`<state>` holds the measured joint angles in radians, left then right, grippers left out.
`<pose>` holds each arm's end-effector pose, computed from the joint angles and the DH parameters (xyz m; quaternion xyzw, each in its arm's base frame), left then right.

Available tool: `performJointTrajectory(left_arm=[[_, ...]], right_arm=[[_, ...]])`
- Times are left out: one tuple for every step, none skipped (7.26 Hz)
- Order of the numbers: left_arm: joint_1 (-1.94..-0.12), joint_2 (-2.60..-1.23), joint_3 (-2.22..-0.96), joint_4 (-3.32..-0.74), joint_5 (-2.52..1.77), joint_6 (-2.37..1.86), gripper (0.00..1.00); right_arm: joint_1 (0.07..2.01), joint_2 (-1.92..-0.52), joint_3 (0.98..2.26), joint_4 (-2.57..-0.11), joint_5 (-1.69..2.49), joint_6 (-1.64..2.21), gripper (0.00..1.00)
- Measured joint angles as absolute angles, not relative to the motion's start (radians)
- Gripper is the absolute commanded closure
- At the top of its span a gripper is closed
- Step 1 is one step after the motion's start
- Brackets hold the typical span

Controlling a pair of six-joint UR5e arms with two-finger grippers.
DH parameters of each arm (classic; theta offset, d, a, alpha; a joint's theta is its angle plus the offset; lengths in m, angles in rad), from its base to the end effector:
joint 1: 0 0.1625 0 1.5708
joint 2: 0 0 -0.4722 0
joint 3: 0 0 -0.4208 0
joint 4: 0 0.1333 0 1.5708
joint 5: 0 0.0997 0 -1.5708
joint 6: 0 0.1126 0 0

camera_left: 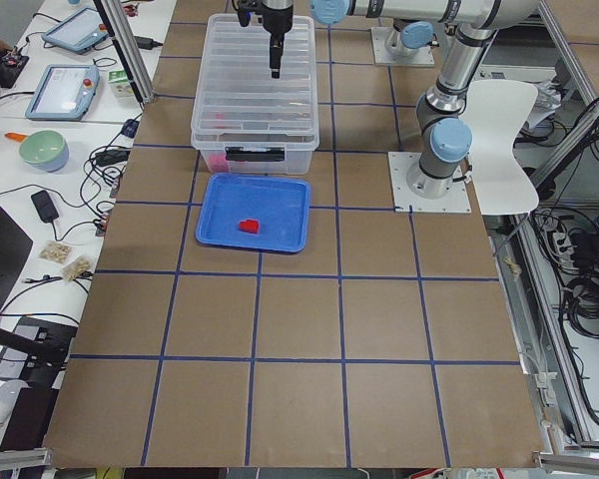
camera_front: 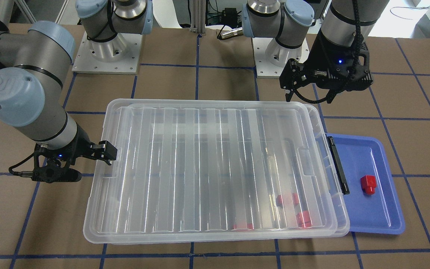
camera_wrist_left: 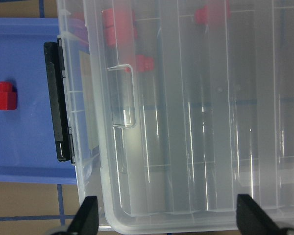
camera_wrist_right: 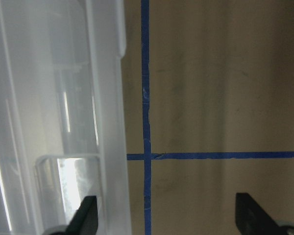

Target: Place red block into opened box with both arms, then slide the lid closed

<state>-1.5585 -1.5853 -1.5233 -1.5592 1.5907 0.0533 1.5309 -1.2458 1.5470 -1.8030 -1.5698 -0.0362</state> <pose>-0.1245 -0.5336 0.5405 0.0203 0.9995 -0.0220 0.0107 0.1076 -0.6491 0.3659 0.0019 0.9994 0.0344 0.0018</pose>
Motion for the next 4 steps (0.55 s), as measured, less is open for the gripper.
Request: performJointTrajectory(left_arm=[[-1.559, -1.586, -1.523, -1.558, 1.590, 0.052, 0.00], [-1.559, -1.587, -1.523, -1.557, 1.590, 0.051, 0.00], [-1.559, -1.588, -1.523, -1.554, 1.589, 0.051, 0.00], [-1.559, -1.589, -1.523, -1.551, 1.589, 0.049, 0.00]], right_arm=[[1.519, -1.245, 1.547, -1.805, -1.571, -0.040, 0.00], [1.499, -1.244, 1.547, -1.805, -1.571, -0.046, 0.00], [1.478, -1.244, 1.547, -1.804, -1.571, -0.049, 0.00], [1.458, -1.245, 1.546, -1.803, -1.572, -0.051, 0.00]])
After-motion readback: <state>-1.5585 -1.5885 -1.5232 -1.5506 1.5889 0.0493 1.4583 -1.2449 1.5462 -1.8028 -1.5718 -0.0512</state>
